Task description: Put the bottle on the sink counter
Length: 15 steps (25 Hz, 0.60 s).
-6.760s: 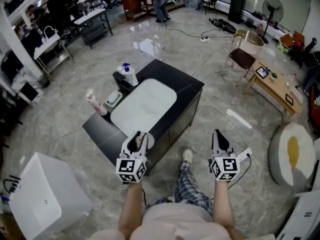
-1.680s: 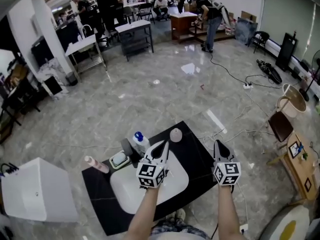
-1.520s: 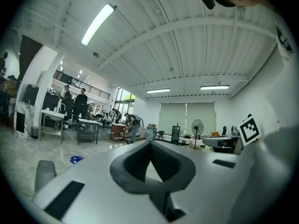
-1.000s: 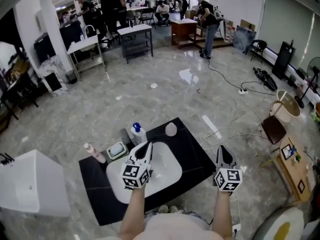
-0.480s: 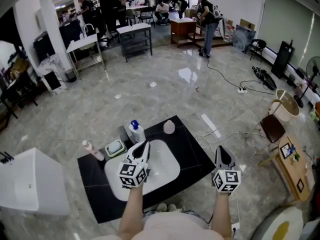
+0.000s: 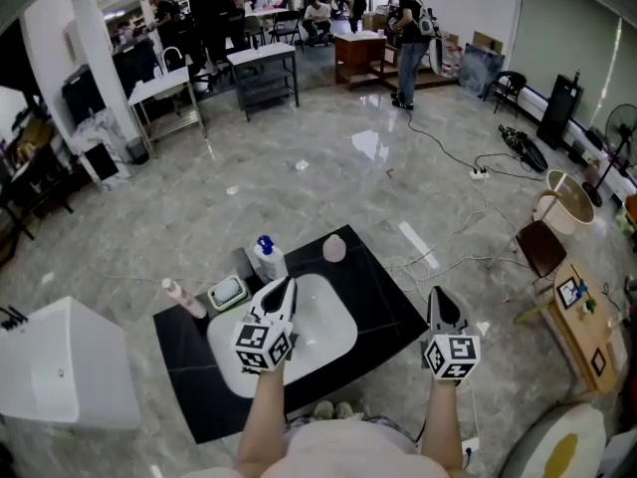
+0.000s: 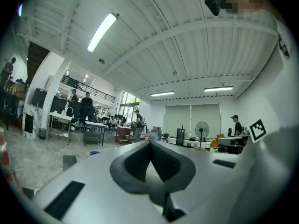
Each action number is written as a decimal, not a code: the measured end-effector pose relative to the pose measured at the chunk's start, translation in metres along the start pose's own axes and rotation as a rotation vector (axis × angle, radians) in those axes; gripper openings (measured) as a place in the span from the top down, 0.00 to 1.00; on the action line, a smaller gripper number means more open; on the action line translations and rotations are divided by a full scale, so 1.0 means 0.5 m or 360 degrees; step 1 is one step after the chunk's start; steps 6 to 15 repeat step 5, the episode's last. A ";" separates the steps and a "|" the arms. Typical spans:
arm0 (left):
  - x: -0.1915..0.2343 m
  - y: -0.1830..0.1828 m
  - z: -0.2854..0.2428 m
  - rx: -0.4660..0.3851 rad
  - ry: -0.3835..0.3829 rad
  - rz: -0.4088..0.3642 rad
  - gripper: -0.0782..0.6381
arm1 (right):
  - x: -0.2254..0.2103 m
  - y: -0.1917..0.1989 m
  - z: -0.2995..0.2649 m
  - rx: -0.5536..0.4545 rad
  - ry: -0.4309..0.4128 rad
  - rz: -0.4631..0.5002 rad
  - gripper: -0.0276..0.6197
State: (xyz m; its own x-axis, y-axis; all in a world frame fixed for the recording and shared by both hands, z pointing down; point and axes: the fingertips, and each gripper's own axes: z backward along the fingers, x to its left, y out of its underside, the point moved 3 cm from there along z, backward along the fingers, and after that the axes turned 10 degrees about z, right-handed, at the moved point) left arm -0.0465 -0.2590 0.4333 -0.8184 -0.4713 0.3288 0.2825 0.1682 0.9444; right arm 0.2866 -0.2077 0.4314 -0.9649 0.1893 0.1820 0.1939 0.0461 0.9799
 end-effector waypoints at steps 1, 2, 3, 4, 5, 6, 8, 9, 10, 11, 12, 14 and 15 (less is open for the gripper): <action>0.000 0.000 0.000 0.0003 0.0002 -0.0001 0.85 | 0.002 0.001 0.001 0.0000 -0.0002 -0.0006 0.94; 0.000 0.000 0.001 0.0005 0.0003 0.0000 0.85 | 0.003 0.001 0.002 0.0001 -0.0003 -0.0009 0.94; 0.000 0.000 0.001 0.0007 0.0004 0.0002 0.85 | 0.004 0.001 0.002 0.0002 -0.0004 -0.0009 0.94; 0.000 0.001 0.001 0.0008 0.0005 0.0004 0.85 | 0.005 0.001 0.003 0.0002 -0.0005 -0.0008 0.94; 0.000 0.001 0.001 0.0008 0.0005 0.0007 0.85 | 0.005 0.001 0.004 0.0003 -0.0006 -0.0007 0.94; 0.000 0.001 0.001 0.0008 0.0005 0.0007 0.85 | 0.005 0.001 0.004 0.0003 -0.0006 -0.0007 0.94; 0.000 0.001 0.001 0.0008 0.0005 0.0007 0.85 | 0.005 0.001 0.004 0.0003 -0.0006 -0.0007 0.94; 0.000 0.001 0.001 0.0008 0.0005 0.0007 0.85 | 0.005 0.001 0.004 0.0003 -0.0006 -0.0007 0.94; 0.000 0.001 0.001 0.0008 0.0005 0.0007 0.85 | 0.005 0.001 0.004 0.0003 -0.0006 -0.0007 0.94; 0.000 0.001 0.001 0.0008 0.0005 0.0007 0.85 | 0.005 0.001 0.004 0.0003 -0.0006 -0.0007 0.94; 0.000 0.001 0.001 0.0008 0.0005 0.0007 0.85 | 0.005 0.001 0.004 0.0003 -0.0006 -0.0007 0.94; 0.000 0.001 0.001 0.0008 0.0005 0.0007 0.85 | 0.005 0.001 0.004 0.0003 -0.0006 -0.0007 0.94; 0.000 0.001 0.001 0.0008 0.0005 0.0007 0.85 | 0.005 0.001 0.004 0.0003 -0.0006 -0.0007 0.94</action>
